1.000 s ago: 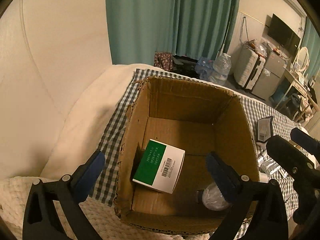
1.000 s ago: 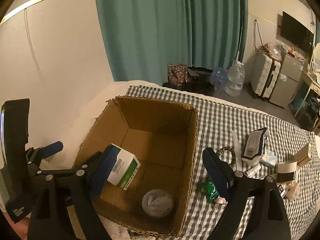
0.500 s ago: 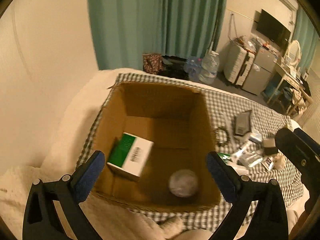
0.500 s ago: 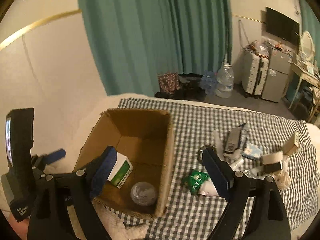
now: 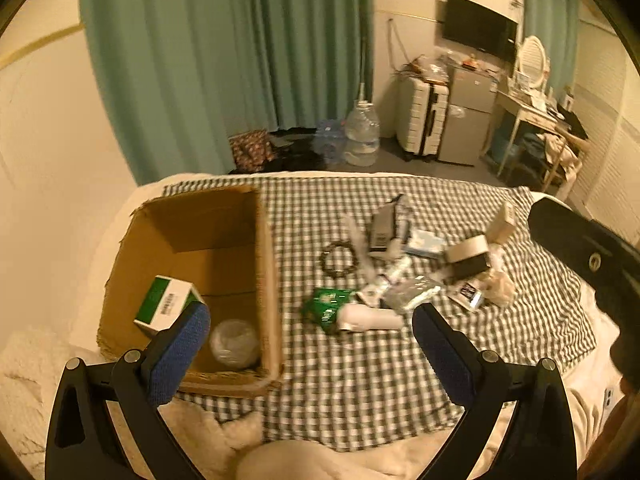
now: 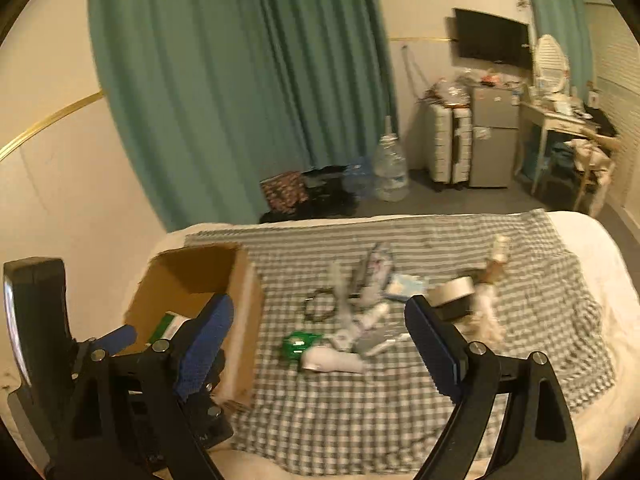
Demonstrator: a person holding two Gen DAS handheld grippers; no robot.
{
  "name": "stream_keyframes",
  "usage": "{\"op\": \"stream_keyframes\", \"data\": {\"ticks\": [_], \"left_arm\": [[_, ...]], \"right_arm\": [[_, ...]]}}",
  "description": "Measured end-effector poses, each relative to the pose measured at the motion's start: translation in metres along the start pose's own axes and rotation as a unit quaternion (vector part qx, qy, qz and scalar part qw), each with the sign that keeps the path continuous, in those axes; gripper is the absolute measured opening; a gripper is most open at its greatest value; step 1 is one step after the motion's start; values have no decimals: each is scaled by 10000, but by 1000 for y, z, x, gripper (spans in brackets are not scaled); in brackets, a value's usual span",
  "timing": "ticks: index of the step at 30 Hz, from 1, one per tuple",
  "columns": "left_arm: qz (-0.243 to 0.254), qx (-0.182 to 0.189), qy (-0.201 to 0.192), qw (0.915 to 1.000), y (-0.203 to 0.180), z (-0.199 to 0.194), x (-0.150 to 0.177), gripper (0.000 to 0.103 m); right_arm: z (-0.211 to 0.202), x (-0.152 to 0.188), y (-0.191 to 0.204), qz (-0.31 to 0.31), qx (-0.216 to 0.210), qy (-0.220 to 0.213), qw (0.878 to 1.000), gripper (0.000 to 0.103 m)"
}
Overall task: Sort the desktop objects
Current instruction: 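Move both tools back toward the remaining items on the cloth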
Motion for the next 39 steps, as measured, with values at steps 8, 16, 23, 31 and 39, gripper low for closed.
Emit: {"op": "stream_keyframes", "data": {"ticks": [8,16,23,31,39], "left_arm": [[-36,165,45,9998,-46,-5,8,103],[-356,224,352,9985,-86,29,38,103],[-303,-74,571,9979,-114,84,64,103],[74,72,488,9988,-155,133,64,103],[279,77,477,9984,-182,185,55,103]], "right_arm": [[-44,11,-64,187,318,-225,9991,89],[-45,34,-129,317,582,-41,9978,89],[-3,62,-181,556,604,232,9963,89],[50,95,-222,602,746,544,9939,89],[102,112,-263,1075,804,818,9876,89]]}}
Point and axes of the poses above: each gripper's, at about its wrist camera, not at the fingertips, and z roughly the way its jaws point, y to its left, x to its underside, the point moved 1 cm from there along z, roughly the way its jaws point, and after that the axes turned 7 degrees about -x, right-handed, at the moved point
